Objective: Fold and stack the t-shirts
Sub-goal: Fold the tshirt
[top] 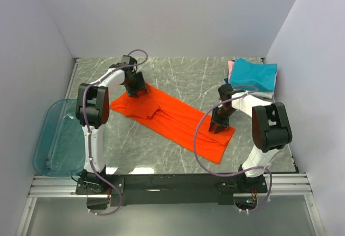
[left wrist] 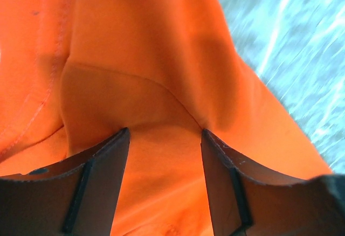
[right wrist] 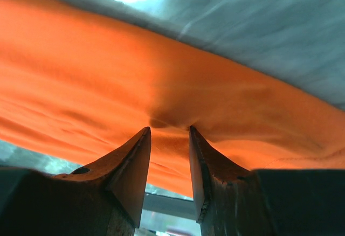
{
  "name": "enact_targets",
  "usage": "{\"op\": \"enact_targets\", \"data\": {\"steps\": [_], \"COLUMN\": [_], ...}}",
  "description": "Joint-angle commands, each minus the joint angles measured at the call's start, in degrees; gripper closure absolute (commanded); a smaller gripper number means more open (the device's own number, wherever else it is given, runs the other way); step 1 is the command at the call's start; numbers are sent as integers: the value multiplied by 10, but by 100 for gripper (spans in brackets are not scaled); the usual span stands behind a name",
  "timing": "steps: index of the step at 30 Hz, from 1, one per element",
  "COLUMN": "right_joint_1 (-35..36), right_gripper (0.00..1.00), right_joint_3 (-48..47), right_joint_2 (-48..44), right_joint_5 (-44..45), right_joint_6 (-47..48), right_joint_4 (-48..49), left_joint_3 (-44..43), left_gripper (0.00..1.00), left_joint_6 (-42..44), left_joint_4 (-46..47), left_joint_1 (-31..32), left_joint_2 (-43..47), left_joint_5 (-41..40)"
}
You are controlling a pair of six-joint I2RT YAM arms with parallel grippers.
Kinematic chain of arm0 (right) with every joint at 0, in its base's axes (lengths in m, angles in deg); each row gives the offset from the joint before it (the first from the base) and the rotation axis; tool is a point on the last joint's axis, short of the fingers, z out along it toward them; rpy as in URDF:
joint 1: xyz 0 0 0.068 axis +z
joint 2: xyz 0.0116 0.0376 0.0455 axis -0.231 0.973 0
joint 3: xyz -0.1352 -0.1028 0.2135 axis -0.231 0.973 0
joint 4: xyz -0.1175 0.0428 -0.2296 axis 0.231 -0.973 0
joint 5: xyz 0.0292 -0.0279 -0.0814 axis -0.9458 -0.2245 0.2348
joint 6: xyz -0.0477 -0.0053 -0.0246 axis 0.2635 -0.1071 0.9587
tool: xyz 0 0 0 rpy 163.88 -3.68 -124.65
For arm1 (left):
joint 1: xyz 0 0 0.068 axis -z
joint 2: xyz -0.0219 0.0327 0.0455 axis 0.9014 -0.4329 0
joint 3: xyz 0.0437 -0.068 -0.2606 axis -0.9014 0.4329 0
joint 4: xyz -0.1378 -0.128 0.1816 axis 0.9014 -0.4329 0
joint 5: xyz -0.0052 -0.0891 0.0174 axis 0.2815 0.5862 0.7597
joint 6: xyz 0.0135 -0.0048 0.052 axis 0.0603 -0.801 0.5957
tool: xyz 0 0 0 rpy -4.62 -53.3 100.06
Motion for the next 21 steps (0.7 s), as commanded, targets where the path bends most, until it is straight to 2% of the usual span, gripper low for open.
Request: {"op": "enact_targets", "data": {"steps": [1,7,13,21], "right_joint_1": [43,123,162,165], "right_gripper": [58,58,58,58], "right_joint_3": [45,64,55,-49], "right_joint_2": [14,11,-2,-58], "right_joint_5": [10,-12,-18,32], "right_joint_6": [-18,-59,-82,-28], "right_joint_4": [-9,3,-2,-76], "left_joint_3": [-41,-114,-164,-202], "left_gripper": [36,36,34,31], "left_joint_6": [51,68,69,60], "left_joint_4": [-26,-20,-19,5], "left_joint_1": [-5,-5,-3,11], "left_joint_2": [-92,-142,-166,-101], "left_joint_5": [-59,-42,-34,-18]}}
